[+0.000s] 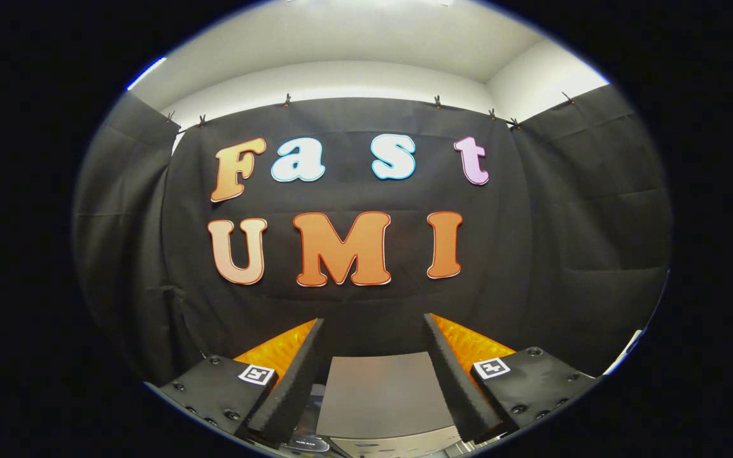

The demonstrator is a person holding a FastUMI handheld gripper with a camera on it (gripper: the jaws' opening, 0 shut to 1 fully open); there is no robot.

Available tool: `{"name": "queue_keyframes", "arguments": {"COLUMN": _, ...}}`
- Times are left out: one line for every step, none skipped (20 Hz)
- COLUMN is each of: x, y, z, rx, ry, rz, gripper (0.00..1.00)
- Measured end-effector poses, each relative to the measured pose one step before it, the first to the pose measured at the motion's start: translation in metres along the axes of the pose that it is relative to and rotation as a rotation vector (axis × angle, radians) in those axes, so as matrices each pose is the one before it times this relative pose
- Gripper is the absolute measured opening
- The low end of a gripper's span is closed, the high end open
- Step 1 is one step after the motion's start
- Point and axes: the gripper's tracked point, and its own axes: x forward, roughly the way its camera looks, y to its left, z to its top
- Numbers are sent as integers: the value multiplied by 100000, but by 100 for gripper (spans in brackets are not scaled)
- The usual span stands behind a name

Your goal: Put the clothes into the washing machine and then close the washing machine lid.

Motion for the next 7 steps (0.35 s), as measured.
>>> {"name": "queue_keyframes", "arguments": {"x": 108, "y": 193, "z": -124, "rx": -247, "ry": 281, "rz": -238, "gripper": 98}}
{"name": "queue_keyframes", "arguments": {"x": -42, "y": 172, "z": -140, "rx": -222, "ry": 6, "rz": 151, "gripper": 98}}
{"name": "queue_keyframes", "arguments": {"x": -50, "y": 122, "z": 98, "rx": 33, "ry": -41, "rz": 49, "gripper": 98}}
{"name": "queue_keyframes", "arguments": {"x": -77, "y": 171, "z": 148, "rx": -70, "ry": -247, "rz": 222, "gripper": 98}}
{"name": "queue_keyframes", "arguments": {"x": 37, "y": 151, "z": 79, "rx": -182, "ry": -65, "rz": -52, "gripper": 98}}
{"name": "queue_keyframes", "arguments": {"x": 103, "y": 108, "z": 119, "rx": -217, "ry": -96, "rz": -88, "gripper": 98}}
{"name": "queue_keyframes", "arguments": {"x": 48, "y": 130, "z": -32, "rx": -60, "ry": 57, "rz": -91, "gripper": 98}}
